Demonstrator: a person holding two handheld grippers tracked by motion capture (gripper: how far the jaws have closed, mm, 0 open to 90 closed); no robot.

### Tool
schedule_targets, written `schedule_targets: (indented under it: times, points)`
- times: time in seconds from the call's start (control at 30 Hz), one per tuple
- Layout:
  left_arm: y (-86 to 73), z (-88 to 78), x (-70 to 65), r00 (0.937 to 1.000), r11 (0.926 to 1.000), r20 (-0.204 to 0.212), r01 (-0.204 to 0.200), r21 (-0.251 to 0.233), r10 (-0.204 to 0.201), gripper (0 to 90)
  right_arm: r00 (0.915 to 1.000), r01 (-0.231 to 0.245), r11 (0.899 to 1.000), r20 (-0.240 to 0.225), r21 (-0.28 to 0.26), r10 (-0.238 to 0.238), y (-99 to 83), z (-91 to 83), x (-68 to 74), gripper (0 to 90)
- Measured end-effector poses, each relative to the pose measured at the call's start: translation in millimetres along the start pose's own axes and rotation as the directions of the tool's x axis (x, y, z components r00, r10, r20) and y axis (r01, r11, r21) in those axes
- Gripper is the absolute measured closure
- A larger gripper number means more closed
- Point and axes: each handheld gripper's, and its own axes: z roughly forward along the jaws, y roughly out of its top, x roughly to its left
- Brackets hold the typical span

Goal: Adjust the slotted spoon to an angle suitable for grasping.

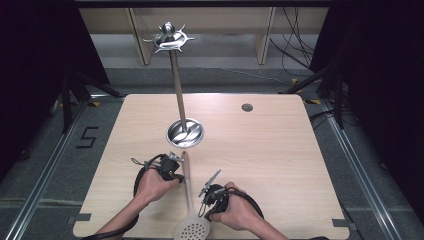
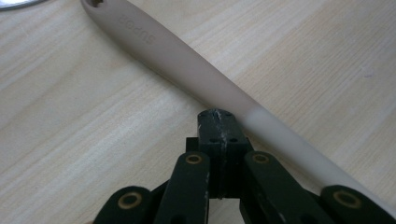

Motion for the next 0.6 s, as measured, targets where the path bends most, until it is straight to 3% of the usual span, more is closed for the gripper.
schedule_targets:
  times: [0.07, 0.17, 0.23, 0.33, 0.43, 0.6]
  points:
    - [0.5, -1.3, 0.2, 1.0, 0.9999, 0.0, 0.008, -0.006, -0.008, 89.1, 0.9992, -0.039, 0.999, -0.013, -0.022, 0.039, 1.7, 2.2, 5.5, 90.0]
    - [1.1, -2.0, 0.0, 0.9999, 0.9998, 0.0, 0.011, -0.017, -0.011, 89.1, 0.9998, -0.015, 0.999, -0.011, -0.031, 0.015, 2.0, 4.3, 4.4, 90.0]
    - [1.6, -2.4, -0.8, 0.9999, 0.9996, -0.001, 0.017, -0.024, -0.017, 89.0, 0.9992, -0.038, 0.999, -0.016, -0.036, 0.037, 2.1, 5.6, 6.6, 90.0]
    - [2.2, -3.4, -0.1, 0.9999, 0.9998, -0.002, 0.012, -0.019, -0.012, 88.9, 0.9993, -0.033, 0.998, -0.02, -0.053, 0.032, 2.9, 6.7, 8.1, 90.0]
    - [1.6, -5.3, 2.3, 0.9999, 0.9995, -0.003, 0.013, -0.029, -0.013, 88.9, 0.9998, 0.001, 0.994, -0.019, -0.107, -0.003, 4.5, 7.3, 8.9, 87.2]
    - [0.8, -5.8, 2.7, 0.9995, 0.9988, -0.008, 0.029, -0.04, -0.03, 88.6, 0.9995, -0.013, 0.995, -0.029, -0.102, 0.01, 4.9, 12.2, 10.8, 84.9]
